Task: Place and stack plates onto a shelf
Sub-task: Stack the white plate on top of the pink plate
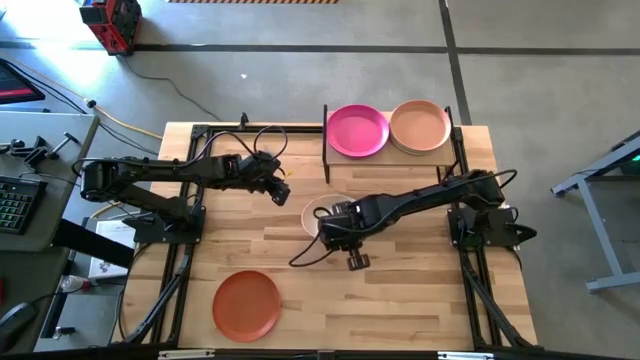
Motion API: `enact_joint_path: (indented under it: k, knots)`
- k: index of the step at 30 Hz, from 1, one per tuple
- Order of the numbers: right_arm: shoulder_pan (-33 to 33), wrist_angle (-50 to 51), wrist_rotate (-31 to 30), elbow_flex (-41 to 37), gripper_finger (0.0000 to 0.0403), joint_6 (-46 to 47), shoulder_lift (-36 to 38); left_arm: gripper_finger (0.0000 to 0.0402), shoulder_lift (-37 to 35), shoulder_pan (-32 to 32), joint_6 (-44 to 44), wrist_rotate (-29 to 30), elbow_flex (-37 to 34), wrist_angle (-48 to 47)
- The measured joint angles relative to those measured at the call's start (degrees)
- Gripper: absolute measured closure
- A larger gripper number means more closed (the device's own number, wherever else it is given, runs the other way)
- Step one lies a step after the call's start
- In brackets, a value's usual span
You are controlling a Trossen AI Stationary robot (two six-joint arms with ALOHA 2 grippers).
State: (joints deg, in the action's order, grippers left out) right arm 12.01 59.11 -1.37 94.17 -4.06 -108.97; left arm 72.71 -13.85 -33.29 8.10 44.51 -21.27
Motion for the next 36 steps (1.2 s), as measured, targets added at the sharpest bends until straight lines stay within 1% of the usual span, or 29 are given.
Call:
enact_joint_path:
  k: [10, 22, 27, 30, 36]
  knots:
    - [1.24, 11.29, -0.82, 11.51, 0.0403, -1.14, 0.00, 0.0284, 0.00, 0.00, -0.10, -0.02, -0.02, -3.11]
    - [0.23, 25.56, -15.72, 23.75, 0.0403, -5.43, 0.00, 0.0284, 0.00, 0.02, -1.00, -1.01, -0.02, -3.17]
    - [-2.66, 30.48, -22.55, 28.08, 0.0403, -7.18, 0.13, 0.0284, 0.00, 0.00, -1.02, -1.59, -0.02, -3.16]
    - [-5.54, 30.80, -25.10, 30.30, 0.0403, -8.53, 0.57, 0.0284, 0.00, 0.00, -1.03, -1.58, -0.02, -3.21]
    - [-13.61, 30.73, -25.32, 32.17, 0.0403, -10.08, 2.35, 0.0284, 0.00, 0.01, -1.02, -1.57, -0.04, -3.93]
